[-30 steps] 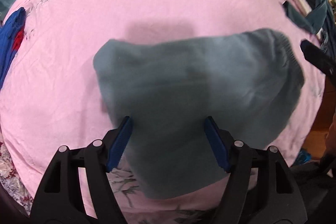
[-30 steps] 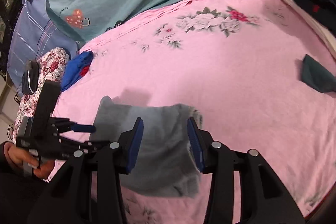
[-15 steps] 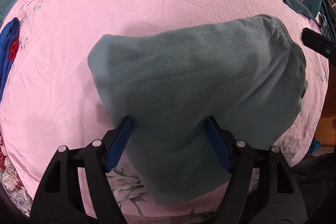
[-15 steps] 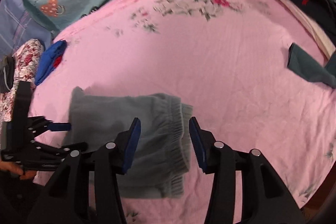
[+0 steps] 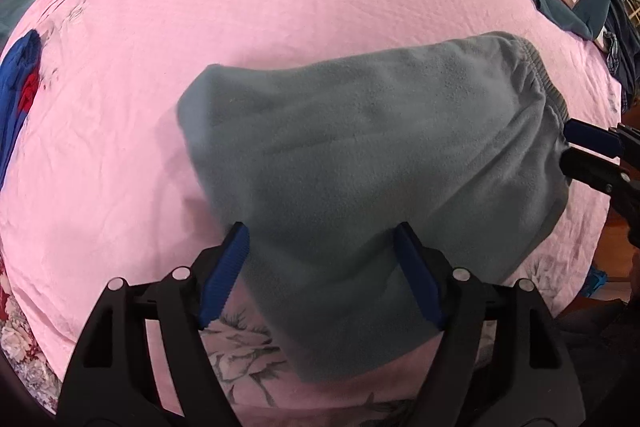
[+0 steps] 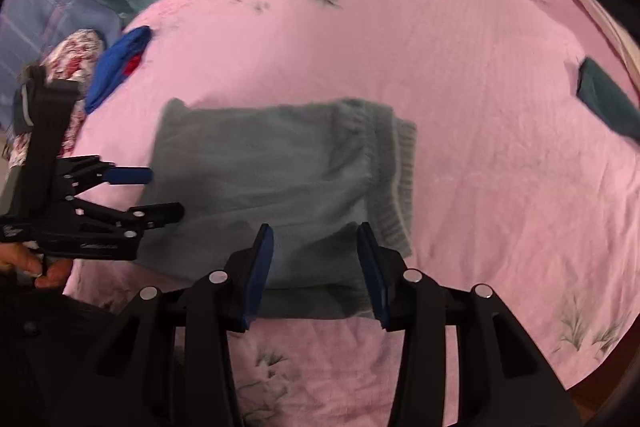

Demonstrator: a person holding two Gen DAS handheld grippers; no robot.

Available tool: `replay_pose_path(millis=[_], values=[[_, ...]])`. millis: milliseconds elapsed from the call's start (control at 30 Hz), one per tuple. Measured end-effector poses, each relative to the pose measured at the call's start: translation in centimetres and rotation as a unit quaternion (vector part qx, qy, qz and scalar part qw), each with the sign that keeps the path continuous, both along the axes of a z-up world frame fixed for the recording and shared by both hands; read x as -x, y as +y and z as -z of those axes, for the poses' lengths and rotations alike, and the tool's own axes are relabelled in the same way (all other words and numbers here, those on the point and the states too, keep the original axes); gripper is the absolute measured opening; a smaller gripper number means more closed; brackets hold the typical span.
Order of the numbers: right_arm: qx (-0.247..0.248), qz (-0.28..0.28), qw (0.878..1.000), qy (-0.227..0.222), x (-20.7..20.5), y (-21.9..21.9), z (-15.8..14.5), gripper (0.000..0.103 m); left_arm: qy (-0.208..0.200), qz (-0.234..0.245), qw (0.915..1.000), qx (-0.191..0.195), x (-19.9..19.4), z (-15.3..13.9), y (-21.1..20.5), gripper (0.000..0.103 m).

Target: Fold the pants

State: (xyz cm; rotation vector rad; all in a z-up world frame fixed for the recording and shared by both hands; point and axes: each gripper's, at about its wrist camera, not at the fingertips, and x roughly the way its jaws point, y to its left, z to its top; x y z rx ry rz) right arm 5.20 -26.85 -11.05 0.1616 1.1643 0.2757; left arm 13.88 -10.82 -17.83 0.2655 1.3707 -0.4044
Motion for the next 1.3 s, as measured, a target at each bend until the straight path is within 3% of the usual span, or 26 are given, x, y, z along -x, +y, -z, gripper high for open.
replay_pose_path(millis=[67,100,200,300,433,533,633,733,867,1033,1100,1200,1300], values=[[-0.004,-0.01,1.0,0.018,0.3,0.1,0.9,0.045,-0.001,-0.01,0.9999,0.007,0.4,-0.4,1.2,0.077],[0.007,-0.012,0.999,0.053,0.4,0.1,2.8,0.045,0.0,-0.011,0.9999,0.008,0.8,-0.3,1.8,0.077],[-0.003,-0.014,0.999,0.051,0.5,-0.1,2.9,0.044,0.015,-0.012,0.9997,-0.011,1.8,1.2,3.1,0.08],[-0.012,-0.01,0.999,0.03,0.4,-0.3,0.8,0.045,0.024,-0.035,0.999,0.014,2.0,0.6,4.7,0.079],[-0.032,-0.016,0.999,0.008,-0.1,-0.7,-0.7,0.047,0.002,-0.057,0.9977,0.036,2.1,-1.1,6.5,0.079],[-0.007,-0.019,0.998,0.053,-0.6,-1.0,2.0,0.051,0.009,-0.051,0.9983,0.026,2.5,-0.8,6.7,0.079],[0.007,-0.036,0.998,0.048,-0.3,-0.7,2.3,0.051,0.023,-0.044,0.9986,-0.017,3.3,0.9,6.5,0.079],[0.0,-0.04,0.999,0.019,-0.3,-0.9,0.1,0.051,0.018,-0.059,0.9981,-0.003,3.5,0.0,7.2,0.079],[-0.013,-0.024,0.999,-0.03,-1.6,-1.7,-1.7,0.051,-0.028,-0.065,0.9974,0.014,2.5,-2.4,7.1,0.079],[-0.034,-0.007,0.999,-0.042,-5.2,-1.8,-0.2,0.051,-0.078,-0.048,0.9942,0.057,0.4,-3.7,4.3,0.079],[-0.03,0.003,0.999,-0.009,-6.6,-2.2,2.0,0.051,-0.071,-0.051,0.9943,0.061,-1.0,-2.7,3.1,0.079],[-0.024,-0.006,1.0,-0.016,-6.5,-1.9,2.4,0.051,-0.029,-0.062,0.9972,0.031,-2.1,0.9,2.7,0.082],[-0.023,-0.022,0.999,-0.034,-5.0,-1.9,0.0,0.051,-0.031,-0.065,0.9969,0.031,-1.7,-0.7,3.7,0.081]])
